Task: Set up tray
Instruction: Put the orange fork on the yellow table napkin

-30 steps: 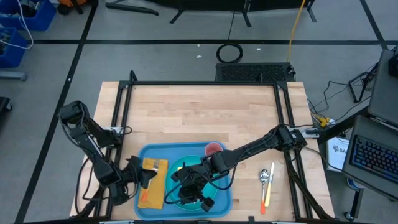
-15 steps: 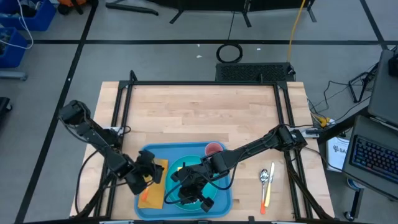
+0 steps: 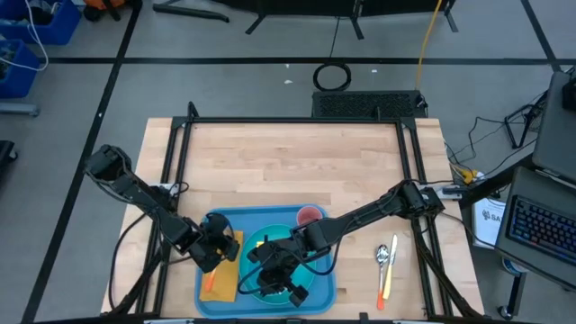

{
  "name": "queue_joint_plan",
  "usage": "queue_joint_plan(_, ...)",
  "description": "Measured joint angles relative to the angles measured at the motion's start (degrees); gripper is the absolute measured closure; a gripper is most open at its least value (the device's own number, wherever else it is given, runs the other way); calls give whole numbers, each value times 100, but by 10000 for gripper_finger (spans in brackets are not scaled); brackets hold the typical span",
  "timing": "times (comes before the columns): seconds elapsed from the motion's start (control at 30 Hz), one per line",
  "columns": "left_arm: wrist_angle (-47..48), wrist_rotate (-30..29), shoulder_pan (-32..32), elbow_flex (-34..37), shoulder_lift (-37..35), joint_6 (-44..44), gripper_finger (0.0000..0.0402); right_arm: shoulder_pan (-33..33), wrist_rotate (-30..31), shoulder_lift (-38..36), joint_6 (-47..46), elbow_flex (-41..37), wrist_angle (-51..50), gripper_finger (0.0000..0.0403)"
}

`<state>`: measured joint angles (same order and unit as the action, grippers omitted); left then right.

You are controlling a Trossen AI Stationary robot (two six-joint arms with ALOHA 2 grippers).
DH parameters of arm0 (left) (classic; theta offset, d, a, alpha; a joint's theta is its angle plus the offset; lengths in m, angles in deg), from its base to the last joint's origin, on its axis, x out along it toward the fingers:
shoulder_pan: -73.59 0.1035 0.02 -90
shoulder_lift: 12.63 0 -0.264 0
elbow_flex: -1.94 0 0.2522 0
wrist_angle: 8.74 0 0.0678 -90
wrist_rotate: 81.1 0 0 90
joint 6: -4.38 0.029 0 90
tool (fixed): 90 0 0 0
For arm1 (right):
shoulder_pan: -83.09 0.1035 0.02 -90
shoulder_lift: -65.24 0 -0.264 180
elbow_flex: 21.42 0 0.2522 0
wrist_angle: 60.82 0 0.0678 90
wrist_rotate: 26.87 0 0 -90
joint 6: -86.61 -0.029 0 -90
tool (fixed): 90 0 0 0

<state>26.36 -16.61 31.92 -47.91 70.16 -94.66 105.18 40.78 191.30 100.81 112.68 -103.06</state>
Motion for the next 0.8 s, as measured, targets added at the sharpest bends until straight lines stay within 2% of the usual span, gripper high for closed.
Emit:
queue_joint_plan(0.27,248,305,26,0,0,-115,303,0,2,0,0,-3,-1,395)
queue_joint_plan(0.8,574,458,9,0,0,-382,303,0,2,0,-2,-3,3,395)
